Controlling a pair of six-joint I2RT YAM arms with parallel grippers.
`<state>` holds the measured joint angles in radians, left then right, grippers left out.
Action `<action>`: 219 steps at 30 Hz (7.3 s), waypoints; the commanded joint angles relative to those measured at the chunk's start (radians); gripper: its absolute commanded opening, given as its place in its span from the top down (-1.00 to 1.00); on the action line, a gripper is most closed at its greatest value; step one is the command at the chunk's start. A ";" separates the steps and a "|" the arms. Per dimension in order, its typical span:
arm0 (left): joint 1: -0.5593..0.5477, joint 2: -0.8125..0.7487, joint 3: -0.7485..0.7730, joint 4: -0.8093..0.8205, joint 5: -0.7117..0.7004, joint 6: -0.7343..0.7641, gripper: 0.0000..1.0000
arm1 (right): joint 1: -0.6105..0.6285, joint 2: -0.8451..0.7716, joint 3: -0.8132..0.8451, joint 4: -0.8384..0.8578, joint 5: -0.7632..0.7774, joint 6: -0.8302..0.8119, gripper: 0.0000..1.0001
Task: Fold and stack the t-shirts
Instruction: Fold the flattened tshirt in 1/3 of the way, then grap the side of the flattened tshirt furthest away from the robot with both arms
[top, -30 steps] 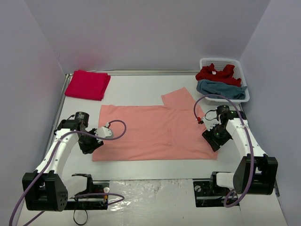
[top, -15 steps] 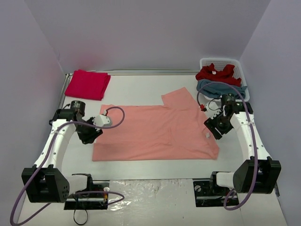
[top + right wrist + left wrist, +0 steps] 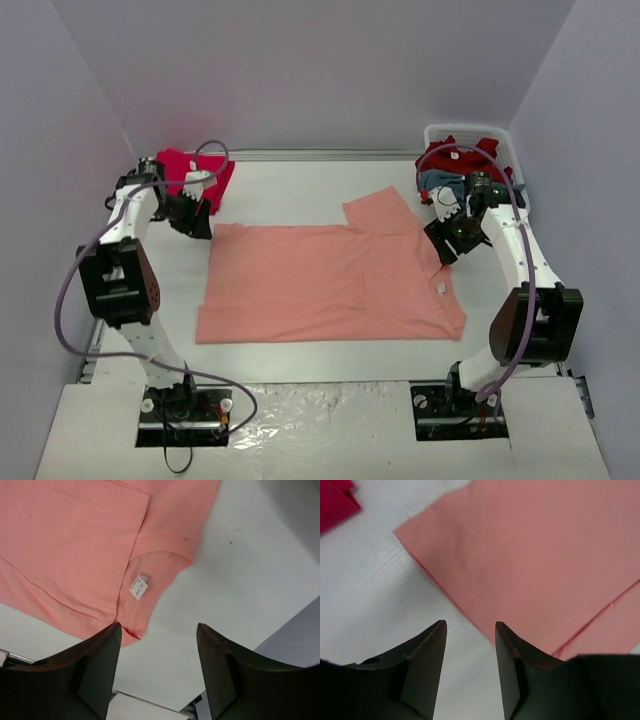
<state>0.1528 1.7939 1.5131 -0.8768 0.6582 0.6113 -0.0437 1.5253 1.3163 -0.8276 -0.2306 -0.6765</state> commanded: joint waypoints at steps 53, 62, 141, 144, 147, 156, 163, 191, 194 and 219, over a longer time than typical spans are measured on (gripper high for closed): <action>-0.041 0.452 0.298 0.162 -0.035 -0.145 0.37 | 0.130 0.121 0.031 0.088 -0.003 0.141 -0.14; -0.079 0.435 0.266 0.173 -0.138 -0.128 0.76 | 0.131 0.131 0.031 0.094 0.004 0.146 -0.14; -0.062 0.190 0.044 0.329 -0.261 -0.206 0.95 | 0.147 1.164 1.294 0.239 -0.128 0.413 -0.57; -0.064 0.194 0.044 0.331 -0.259 -0.203 0.95 | 0.133 1.182 1.304 0.240 -0.183 0.443 -0.59; -0.062 0.202 0.047 0.329 -0.258 -0.203 0.95 | 0.123 1.201 1.307 0.239 -0.225 0.466 -0.59; -0.062 0.211 0.048 0.326 -0.258 -0.202 0.95 | 0.105 1.248 1.318 0.239 -0.274 0.502 -0.54; -0.062 0.219 0.048 0.326 -0.256 -0.202 0.95 | 0.099 1.270 1.315 0.229 -0.332 0.508 -0.15; -0.064 0.231 0.062 0.312 -0.250 -0.203 0.95 | 0.104 1.254 1.287 0.211 -0.220 0.485 0.95; -0.062 0.232 0.075 0.308 -0.249 -0.206 0.95 | 0.107 1.242 1.287 0.211 -0.210 0.482 1.00; -0.046 0.094 0.075 0.329 -0.142 -0.274 0.95 | 0.113 0.882 1.075 0.217 -0.170 0.416 1.00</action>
<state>0.0872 1.9686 1.5738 -0.5552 0.4572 0.3611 0.0662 2.5019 2.4191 -0.5896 -0.4213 -0.2382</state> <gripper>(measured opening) 0.032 0.015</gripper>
